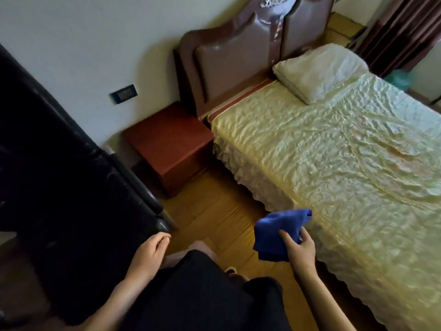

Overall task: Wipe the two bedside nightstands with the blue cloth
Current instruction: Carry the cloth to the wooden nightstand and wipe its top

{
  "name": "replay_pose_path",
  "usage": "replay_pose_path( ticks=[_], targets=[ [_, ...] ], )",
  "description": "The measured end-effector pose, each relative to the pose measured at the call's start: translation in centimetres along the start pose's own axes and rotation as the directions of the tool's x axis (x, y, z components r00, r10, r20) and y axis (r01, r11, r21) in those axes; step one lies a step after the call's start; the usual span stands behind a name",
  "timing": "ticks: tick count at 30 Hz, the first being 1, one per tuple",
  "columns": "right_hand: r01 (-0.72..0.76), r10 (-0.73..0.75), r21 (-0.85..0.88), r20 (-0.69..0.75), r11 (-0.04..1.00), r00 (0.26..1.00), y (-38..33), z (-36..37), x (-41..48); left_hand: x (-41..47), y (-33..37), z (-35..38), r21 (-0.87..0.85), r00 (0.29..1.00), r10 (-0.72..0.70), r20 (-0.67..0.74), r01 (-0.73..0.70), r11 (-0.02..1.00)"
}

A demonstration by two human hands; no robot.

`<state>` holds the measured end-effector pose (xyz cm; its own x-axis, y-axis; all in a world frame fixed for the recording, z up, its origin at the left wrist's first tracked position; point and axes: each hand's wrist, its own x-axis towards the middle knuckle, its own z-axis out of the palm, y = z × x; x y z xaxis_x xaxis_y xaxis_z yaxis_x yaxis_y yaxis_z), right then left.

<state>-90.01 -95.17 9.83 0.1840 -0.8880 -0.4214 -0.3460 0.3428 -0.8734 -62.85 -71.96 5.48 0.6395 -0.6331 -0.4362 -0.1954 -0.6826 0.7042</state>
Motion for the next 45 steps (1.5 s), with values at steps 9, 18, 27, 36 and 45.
replay_pose_path(
  ticks=[9,18,27,36,45],
  targets=[
    [0.118,-0.062,-0.13,0.375,0.984,0.925,-9.4,11.6,15.5,8.2,2.1,-0.9,-0.164,0.957,-0.204,-0.208,0.171,0.971],
    [0.18,-0.062,-0.271,0.395,0.946,0.917,-16.8,22.5,29.2,25.9,8.0,-6.2,-0.097,0.962,-0.128,-0.242,0.107,0.989],
    [0.223,-0.01,-0.366,0.501,0.904,0.865,-21.3,34.0,39.9,39.6,8.0,-10.2,-0.254,0.881,-0.349,-0.319,0.275,0.927],
    [0.327,0.044,-0.398,0.689,0.857,0.723,-13.0,49.7,50.1,50.7,-4.2,-4.5,-0.507,0.634,-0.657,-0.407,0.442,0.74],
    [0.237,0.166,-0.462,0.675,0.855,0.719,-0.5,54.7,58.3,58.9,-14.6,1.6,-0.435,0.492,-0.711,-0.502,0.567,0.699]
  ],
)
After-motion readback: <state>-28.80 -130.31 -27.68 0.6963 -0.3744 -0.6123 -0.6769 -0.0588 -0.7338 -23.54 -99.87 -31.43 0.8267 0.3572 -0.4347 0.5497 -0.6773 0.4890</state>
